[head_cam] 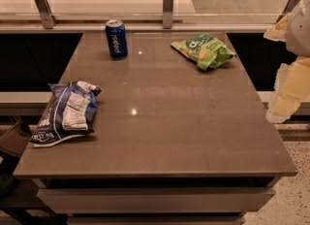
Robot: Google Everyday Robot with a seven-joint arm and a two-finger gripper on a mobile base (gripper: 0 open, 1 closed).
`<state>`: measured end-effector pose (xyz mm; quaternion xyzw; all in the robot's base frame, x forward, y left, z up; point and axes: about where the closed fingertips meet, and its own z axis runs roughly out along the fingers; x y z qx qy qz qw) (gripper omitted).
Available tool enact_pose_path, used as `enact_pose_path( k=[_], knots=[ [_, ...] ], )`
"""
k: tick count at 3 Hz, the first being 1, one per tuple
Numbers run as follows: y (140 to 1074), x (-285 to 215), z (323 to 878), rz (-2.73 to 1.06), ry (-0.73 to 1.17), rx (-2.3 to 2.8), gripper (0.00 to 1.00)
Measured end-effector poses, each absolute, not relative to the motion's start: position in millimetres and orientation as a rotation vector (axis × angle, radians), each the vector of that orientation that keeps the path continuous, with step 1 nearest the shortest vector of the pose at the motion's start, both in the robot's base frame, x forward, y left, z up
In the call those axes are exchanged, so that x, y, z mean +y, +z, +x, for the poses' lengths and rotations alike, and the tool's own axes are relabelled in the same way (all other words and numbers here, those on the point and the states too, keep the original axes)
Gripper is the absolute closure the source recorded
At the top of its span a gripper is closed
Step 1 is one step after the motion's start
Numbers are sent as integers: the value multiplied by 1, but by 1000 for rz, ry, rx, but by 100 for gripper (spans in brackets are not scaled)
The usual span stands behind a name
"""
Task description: Move green rice chip bag near blue chip bag
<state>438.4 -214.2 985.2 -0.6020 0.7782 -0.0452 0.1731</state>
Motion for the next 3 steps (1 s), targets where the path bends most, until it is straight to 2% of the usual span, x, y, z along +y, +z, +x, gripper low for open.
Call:
enact_pose_path(
  k=[2, 3],
  knots=[
    [988, -216, 445, -1658, -132, 2217, 0],
    [994, -226, 463, -1509, -133, 2256, 0]
  ],
)
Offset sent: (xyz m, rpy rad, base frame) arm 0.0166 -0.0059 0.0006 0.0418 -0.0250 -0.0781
